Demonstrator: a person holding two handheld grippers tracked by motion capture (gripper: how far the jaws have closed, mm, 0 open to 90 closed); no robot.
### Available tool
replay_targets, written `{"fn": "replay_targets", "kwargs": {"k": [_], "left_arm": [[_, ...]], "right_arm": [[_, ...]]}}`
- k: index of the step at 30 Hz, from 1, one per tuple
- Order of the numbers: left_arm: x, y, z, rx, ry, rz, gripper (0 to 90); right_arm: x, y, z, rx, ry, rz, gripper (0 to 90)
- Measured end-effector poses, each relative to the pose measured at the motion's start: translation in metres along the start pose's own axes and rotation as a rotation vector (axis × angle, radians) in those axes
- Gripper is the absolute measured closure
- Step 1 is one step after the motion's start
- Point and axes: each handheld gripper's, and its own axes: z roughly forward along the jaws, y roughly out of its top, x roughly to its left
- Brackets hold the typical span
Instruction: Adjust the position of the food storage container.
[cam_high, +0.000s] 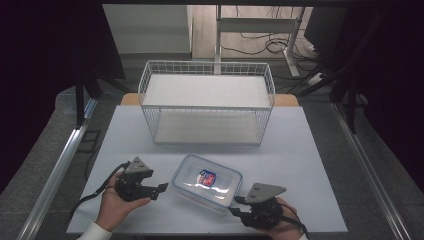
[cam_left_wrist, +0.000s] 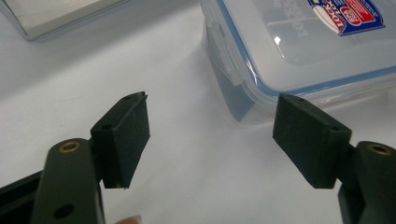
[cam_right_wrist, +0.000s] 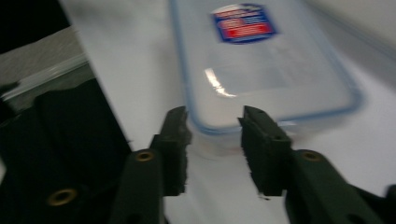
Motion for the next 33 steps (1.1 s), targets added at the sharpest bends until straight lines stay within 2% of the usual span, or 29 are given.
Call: {"fn": "replay_targets", "kwargs": {"k": [1, 2, 5, 6, 13, 15, 16, 18, 20, 23, 24, 25, 28, 33], "left_arm": [[0.0, 0.0, 0.0, 0.0, 0.0, 0.0, 26.3], [0.0, 0.0, 0.0, 0.001, -0.004, 0.0, 26.3], [0.0, 0.0, 0.0, -0.001, -0.009, 0.001, 26.0], [0.0, 0.0, -0.001, 0.004, -0.008, 0.008, 25.9], [-0.001, -0.001, 0.002, 0.013, -0.012, 0.012, 25.8], [-0.001, -0.001, 0.003, 0.015, -0.012, 0.014, 25.8], [-0.001, -0.001, 0.003, 0.017, -0.011, 0.014, 25.9], [-0.001, -0.001, 0.003, 0.016, -0.011, 0.013, 25.9], [-0.002, -0.001, 0.003, 0.016, -0.008, 0.01, 25.9], [-0.002, -0.001, 0.003, 0.008, -0.013, 0.001, 25.9], [-0.002, -0.001, 0.003, 0.009, -0.011, 0.002, 25.9], [-0.002, -0.001, 0.003, 0.009, -0.011, 0.002, 25.9], [-0.001, -0.001, 0.003, 0.012, -0.001, 0.009, 25.9], [0.0, 0.0, 0.003, 0.008, 0.005, 0.0, 25.9]], "right_arm": [[0.0, 0.0, 0.0, 0.0, 0.0, 0.0, 67.4], [0.003, 0.001, 0.004, 0.014, 0.014, -0.009, 71.3], [0.012, 0.005, 0.024, 0.071, 0.059, -0.045, 82.1], [0.015, 0.007, 0.035, 0.104, 0.067, -0.074, 87.0], [0.023, 0.009, 0.059, 0.164, 0.104, -0.12, 89.0], [0.023, 0.009, 0.063, 0.179, 0.099, -0.125, 89.0], [0.02, 0.009, 0.066, 0.191, 0.083, -0.124, 89.2], [0.017, 0.008, 0.065, 0.185, 0.085, -0.116, 89.2], [0.017, 0.008, 0.064, 0.187, 0.072, -0.134, 89.2], [0.014, 0.007, 0.063, 0.197, 0.033, -0.149, 89.2], [0.012, 0.007, 0.063, 0.204, 0.006, -0.158, 89.2], [0.012, 0.007, 0.063, 0.204, 0.006, -0.158, 89.2], [0.0, 0.004, 0.062, 0.206, -0.022, -0.133, 89.2], [-0.011, 0.003, 0.061, 0.199, -0.045, -0.116, 89.2]]}}
